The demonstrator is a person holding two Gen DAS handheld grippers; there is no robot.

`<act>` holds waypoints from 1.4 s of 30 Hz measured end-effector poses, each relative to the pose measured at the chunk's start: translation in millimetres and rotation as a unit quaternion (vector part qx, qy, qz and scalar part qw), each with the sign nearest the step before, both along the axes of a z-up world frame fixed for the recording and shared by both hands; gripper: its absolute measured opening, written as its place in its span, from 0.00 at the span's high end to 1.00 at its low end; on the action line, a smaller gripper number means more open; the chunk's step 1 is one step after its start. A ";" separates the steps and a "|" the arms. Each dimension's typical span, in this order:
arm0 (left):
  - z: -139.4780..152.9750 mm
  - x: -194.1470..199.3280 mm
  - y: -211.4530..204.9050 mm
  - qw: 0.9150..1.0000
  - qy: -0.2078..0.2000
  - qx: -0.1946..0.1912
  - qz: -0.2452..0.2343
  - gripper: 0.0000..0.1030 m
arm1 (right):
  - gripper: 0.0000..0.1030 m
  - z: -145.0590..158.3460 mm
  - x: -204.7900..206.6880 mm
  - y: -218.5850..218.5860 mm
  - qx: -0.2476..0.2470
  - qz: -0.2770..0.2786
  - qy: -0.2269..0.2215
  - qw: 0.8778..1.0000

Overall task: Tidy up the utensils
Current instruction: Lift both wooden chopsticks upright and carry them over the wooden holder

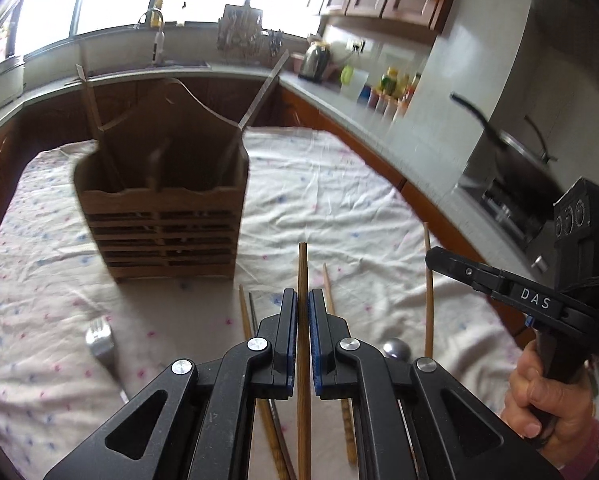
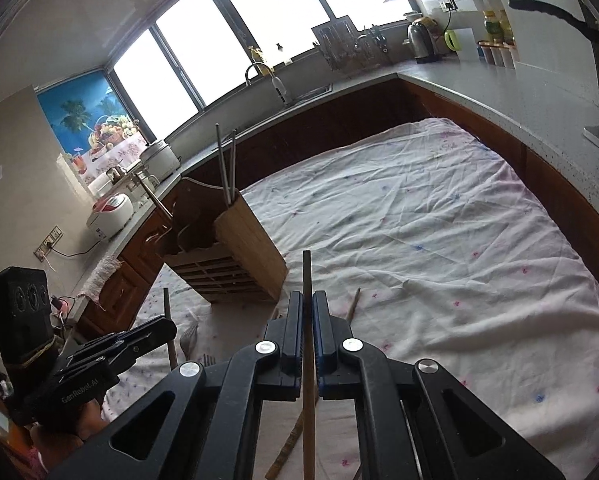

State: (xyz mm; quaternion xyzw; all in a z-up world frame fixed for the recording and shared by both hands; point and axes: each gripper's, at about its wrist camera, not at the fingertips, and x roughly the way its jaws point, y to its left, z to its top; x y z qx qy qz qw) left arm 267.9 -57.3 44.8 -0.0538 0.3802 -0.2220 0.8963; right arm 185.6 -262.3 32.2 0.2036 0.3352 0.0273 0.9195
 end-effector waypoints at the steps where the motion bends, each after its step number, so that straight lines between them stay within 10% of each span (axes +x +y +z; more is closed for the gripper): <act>1: 4.0 -5.8 5.7 1.000 -0.005 -0.004 0.003 0.96 | 0.96 4.0 -3.0 2.4 -0.002 0.001 -0.005 1.000; 22: 64.8 -97.0 84.1 0.993 -0.090 -0.056 0.048 0.96 | 0.96 70.1 -34.0 39.6 -0.044 0.015 -0.095 0.994; 42: 65.9 -92.8 121.1 0.986 -0.116 -0.078 0.089 0.96 | 0.96 79.9 -18.8 52.8 -0.051 0.023 -0.106 0.993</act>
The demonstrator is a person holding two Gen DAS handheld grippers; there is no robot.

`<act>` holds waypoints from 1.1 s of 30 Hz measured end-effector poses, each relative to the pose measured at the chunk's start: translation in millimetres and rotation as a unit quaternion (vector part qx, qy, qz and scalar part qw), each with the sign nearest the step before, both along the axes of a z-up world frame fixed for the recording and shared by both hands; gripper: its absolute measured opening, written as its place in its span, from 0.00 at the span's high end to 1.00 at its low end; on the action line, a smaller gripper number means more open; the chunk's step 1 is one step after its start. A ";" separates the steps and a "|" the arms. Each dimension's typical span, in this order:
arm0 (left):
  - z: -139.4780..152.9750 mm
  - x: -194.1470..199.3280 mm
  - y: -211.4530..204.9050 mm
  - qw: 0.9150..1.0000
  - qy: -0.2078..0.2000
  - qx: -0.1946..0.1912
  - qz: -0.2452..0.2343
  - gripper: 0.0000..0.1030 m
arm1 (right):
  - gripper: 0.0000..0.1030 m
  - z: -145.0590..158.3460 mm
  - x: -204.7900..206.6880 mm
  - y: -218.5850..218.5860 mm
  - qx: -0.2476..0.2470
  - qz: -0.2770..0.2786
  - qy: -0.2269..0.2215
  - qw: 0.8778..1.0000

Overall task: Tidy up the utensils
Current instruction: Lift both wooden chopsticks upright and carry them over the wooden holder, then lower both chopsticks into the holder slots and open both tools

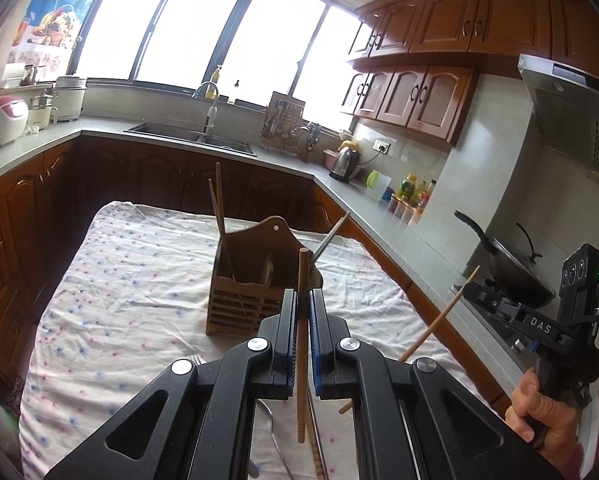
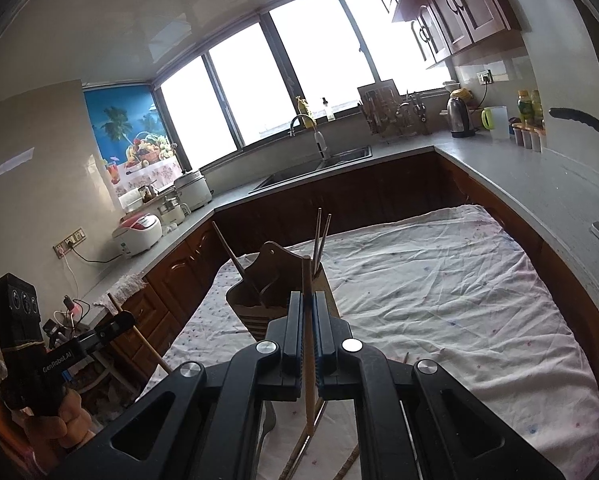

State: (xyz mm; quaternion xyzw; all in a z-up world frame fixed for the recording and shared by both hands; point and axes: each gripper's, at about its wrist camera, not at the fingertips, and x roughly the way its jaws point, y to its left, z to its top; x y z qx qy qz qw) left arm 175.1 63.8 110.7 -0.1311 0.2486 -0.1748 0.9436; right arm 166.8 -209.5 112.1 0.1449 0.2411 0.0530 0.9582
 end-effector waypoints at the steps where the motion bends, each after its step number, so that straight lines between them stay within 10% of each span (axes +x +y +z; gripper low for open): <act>1: 0.0 0.9 1.2 1.000 -0.001 -0.001 0.002 0.96 | 0.96 0.4 1.5 0.4 0.000 0.001 0.000 1.000; 33: 28.6 99.0 41.5 0.992 -0.095 -0.023 0.077 0.96 | 0.96 61.8 112.3 16.4 -0.020 -0.011 -0.093 0.995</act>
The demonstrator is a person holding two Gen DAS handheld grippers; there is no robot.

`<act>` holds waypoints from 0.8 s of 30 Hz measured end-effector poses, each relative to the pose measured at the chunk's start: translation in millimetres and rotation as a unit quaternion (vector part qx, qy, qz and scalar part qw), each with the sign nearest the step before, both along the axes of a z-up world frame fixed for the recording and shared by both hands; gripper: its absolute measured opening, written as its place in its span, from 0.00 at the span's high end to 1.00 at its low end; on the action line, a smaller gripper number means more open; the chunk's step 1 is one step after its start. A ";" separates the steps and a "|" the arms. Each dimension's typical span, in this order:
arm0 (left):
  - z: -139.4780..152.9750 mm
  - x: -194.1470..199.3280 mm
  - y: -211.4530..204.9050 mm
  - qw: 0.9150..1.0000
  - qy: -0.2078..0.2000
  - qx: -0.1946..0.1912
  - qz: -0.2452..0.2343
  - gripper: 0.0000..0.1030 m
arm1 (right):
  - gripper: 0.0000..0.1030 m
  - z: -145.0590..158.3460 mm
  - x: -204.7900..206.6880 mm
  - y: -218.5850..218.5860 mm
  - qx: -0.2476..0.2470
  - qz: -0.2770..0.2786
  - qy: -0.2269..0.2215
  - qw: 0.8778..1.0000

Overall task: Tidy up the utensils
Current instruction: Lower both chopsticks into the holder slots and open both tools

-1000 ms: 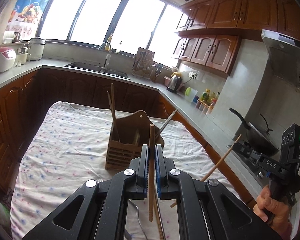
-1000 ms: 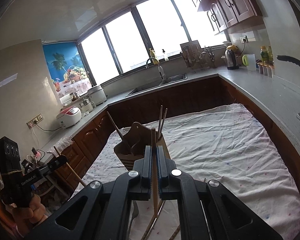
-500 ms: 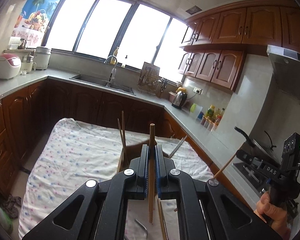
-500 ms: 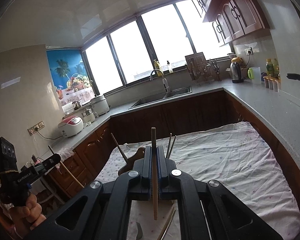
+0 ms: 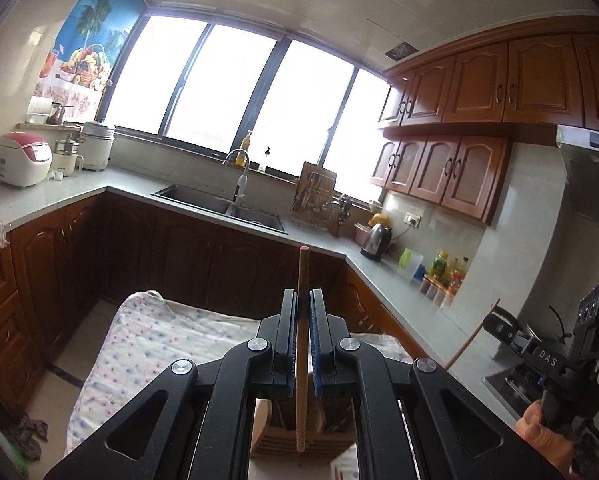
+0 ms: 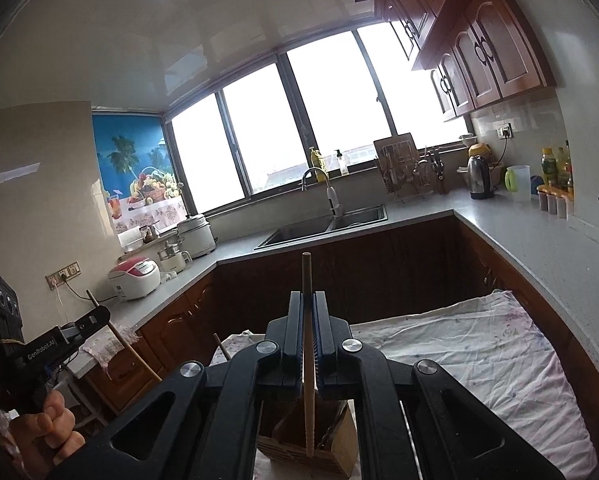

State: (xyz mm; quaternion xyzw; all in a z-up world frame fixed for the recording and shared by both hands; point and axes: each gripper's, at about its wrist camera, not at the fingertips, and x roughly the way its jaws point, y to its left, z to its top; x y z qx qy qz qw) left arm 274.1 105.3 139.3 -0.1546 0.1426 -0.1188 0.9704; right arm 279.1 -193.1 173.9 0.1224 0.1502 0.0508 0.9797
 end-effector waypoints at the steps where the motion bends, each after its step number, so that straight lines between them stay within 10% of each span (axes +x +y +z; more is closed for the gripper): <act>1: -0.9 5.0 -0.5 1.000 -0.001 -0.001 0.003 0.96 | 0.96 -1.6 3.9 -0.1 -0.001 -0.002 -0.001 1.000; 24: -96.1 102.6 -30.9 0.998 0.061 0.001 0.031 0.96 | 1.00 -100.5 47.5 0.0 0.028 -0.014 0.077 0.997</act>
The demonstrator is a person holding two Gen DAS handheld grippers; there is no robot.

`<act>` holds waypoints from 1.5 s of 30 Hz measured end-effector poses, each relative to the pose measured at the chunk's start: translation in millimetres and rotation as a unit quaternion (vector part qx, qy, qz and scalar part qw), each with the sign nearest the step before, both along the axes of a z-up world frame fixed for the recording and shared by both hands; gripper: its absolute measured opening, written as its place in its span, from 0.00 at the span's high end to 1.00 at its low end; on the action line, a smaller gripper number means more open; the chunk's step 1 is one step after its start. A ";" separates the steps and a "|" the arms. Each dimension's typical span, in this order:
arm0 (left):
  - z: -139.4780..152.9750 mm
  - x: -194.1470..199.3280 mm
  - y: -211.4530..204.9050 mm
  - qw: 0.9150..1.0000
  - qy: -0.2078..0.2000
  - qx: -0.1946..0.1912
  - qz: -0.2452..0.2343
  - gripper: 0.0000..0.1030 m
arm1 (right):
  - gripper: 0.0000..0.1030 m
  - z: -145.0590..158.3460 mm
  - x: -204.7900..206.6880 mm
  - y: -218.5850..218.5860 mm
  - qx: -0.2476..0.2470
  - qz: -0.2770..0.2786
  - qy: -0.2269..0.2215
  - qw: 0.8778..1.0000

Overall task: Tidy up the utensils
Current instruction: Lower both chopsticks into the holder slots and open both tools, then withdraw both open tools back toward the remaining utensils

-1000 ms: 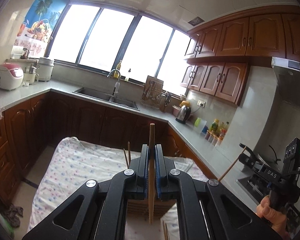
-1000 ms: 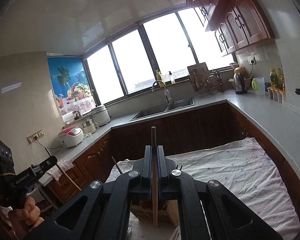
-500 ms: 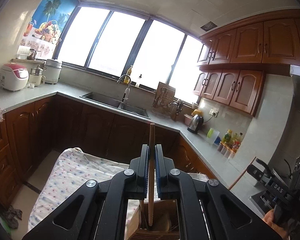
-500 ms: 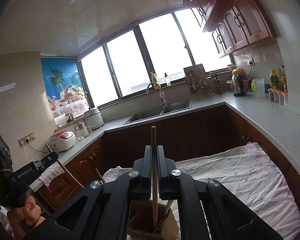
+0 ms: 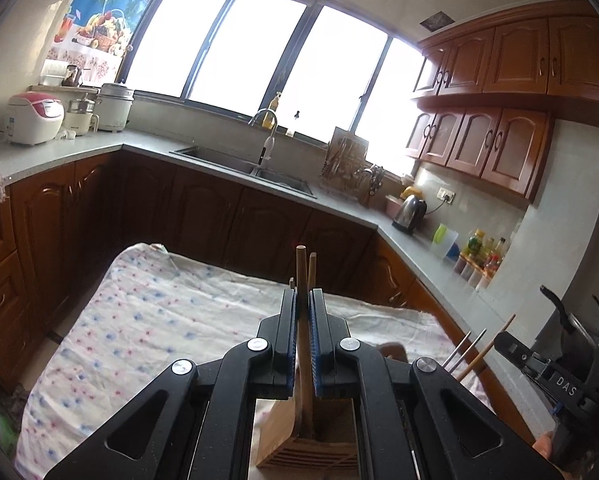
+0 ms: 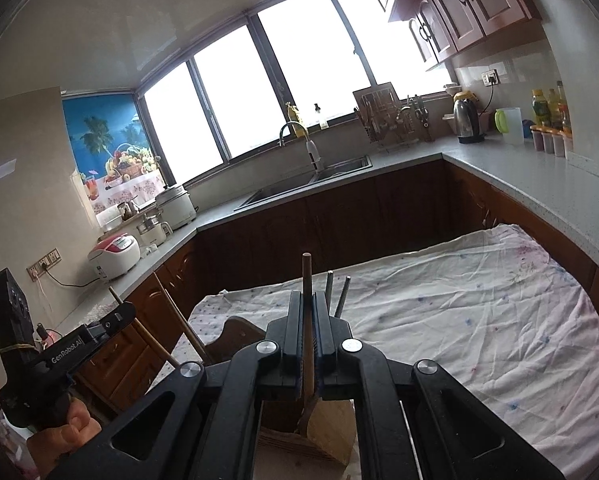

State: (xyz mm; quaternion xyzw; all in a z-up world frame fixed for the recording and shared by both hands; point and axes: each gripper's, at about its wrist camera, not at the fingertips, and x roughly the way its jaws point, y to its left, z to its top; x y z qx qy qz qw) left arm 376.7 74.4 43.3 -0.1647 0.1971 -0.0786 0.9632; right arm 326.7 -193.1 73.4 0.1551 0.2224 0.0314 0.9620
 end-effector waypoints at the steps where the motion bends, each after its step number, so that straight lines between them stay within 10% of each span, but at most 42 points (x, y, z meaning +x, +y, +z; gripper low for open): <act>1: -2.6 2.3 -0.3 1.000 0.005 -0.002 -0.001 0.96 | 1.00 -3.3 1.0 0.2 0.000 0.000 0.005 1.000; 19: -3.7 2.2 -0.4 1.000 0.026 0.009 -0.013 0.94 | 0.99 -16.0 4.7 -3.8 0.008 0.001 0.039 0.999; 23: -2.2 -3.2 1.5 1.000 0.027 0.009 -0.006 0.66 | 0.88 -17.2 -0.2 -8.5 0.017 -0.004 0.040 0.999; 30: 0.3 -26.3 6.4 0.999 0.029 0.012 0.004 0.32 | 0.33 -20.7 -20.0 -17.3 0.034 -0.007 0.038 0.999; 45: -8.5 -107.3 15.5 0.998 0.066 0.010 -0.002 0.17 | 0.29 -15.9 -81.5 -16.6 0.040 0.004 0.033 0.999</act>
